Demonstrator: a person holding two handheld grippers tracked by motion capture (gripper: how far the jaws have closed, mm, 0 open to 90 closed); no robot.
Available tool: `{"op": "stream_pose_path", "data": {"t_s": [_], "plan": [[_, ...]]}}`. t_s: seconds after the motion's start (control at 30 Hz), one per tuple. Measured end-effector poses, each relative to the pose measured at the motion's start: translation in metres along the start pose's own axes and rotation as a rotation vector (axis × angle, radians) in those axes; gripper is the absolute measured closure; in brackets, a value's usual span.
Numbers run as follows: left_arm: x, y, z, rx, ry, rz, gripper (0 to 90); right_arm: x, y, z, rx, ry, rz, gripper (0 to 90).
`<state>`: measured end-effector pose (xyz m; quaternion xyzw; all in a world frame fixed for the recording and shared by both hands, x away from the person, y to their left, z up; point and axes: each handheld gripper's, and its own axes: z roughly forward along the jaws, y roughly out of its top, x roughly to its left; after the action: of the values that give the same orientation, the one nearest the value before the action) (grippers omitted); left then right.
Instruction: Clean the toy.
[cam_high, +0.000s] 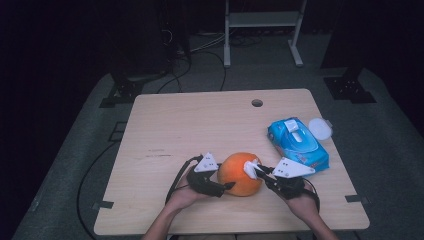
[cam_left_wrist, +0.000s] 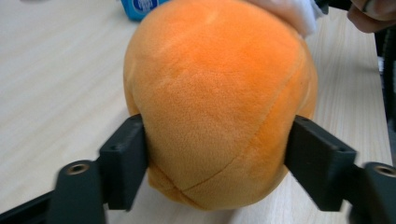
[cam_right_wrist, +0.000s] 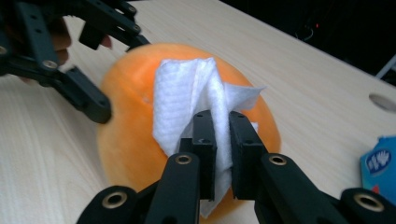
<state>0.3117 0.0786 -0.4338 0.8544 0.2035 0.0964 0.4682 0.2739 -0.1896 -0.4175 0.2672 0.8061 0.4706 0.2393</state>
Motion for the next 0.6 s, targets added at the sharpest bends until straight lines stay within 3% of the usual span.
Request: {"op": "stream_pose_path", "data": {"t_s": [0.1,0.37,0.5,0.6], "plan": [[-0.007,0.006,-0.001,0.0,0.025,0.021,29.1,0.011,0.01,-0.002,-0.018,0.014,-0.038,81.7],[-0.028,0.015,0.006,0.03,0.079,0.16,29.8,0.033,0.031,0.005,-0.036,0.068,-0.115,81.7],[-0.028,0.011,0.009,0.039,0.077,0.173,29.1,0.022,0.03,0.006,-0.028,0.051,-0.105,81.7],[-0.025,0.01,0.009,0.026,0.057,0.15,27.3,0.013,0.025,0.003,-0.024,0.034,-0.079,81.7]]}}
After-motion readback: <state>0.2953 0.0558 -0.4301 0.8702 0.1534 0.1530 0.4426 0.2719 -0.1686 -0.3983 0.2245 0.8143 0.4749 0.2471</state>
